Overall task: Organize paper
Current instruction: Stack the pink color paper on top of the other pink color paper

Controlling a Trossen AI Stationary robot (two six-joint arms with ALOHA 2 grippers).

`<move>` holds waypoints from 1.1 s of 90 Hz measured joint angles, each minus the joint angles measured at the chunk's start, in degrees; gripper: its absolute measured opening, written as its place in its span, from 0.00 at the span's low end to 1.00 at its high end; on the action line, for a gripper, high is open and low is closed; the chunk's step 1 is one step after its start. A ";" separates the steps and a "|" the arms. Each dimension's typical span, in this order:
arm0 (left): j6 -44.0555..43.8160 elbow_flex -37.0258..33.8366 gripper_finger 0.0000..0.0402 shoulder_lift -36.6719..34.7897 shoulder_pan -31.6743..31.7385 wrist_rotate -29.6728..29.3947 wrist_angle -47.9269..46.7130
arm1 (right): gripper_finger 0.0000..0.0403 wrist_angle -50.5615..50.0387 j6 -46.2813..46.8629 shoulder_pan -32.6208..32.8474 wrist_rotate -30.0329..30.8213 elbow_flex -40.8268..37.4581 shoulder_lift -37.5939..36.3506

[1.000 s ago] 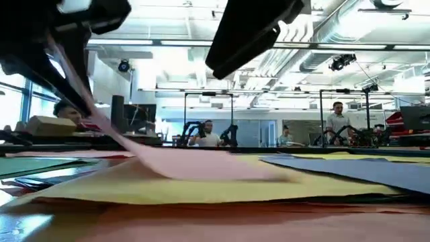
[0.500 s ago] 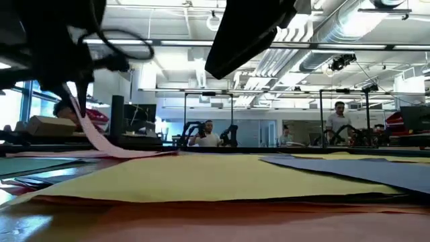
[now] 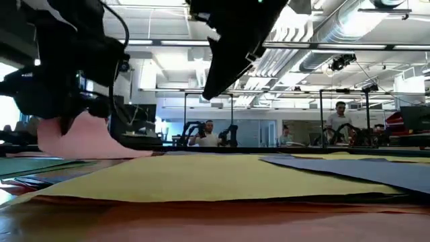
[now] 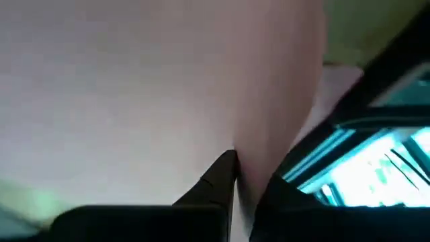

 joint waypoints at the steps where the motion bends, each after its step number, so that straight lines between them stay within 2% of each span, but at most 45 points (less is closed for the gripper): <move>1: 0.47 -0.26 0.00 0.00 0.30 -0.01 0.03 | 0.54 -0.03 -0.24 -0.21 -0.02 -0.01 0.00; 9: 3.66 -1.92 0.00 0.02 2.78 -0.47 0.89 | 0.54 -0.11 -2.71 -1.62 -0.05 -0.01 0.00; 21: 4.02 -4.02 0.00 0.02 6.72 -4.73 3.41 | 0.54 -0.10 -5.69 -3.08 -0.15 -0.01 0.00; 38: 1.17 -4.58 0.05 0.02 12.26 -6.07 3.61 | 0.54 -0.01 -7.27 -4.17 -1.66 -0.01 0.00; 55: -4.12 -4.58 0.11 0.02 13.90 -5.96 3.69 | 0.54 0.07 -7.36 -4.16 -2.11 -0.01 0.00; 66: -8.24 -4.58 0.18 0.02 14.18 -6.46 3.61 | 0.54 0.01 -6.56 -4.16 -2.75 -0.01 0.00; 99: -19.77 -4.52 0.47 0.02 15.00 -14.12 0.43 | 0.54 -2.76 -4.57 -3.72 -3.88 -0.03 0.00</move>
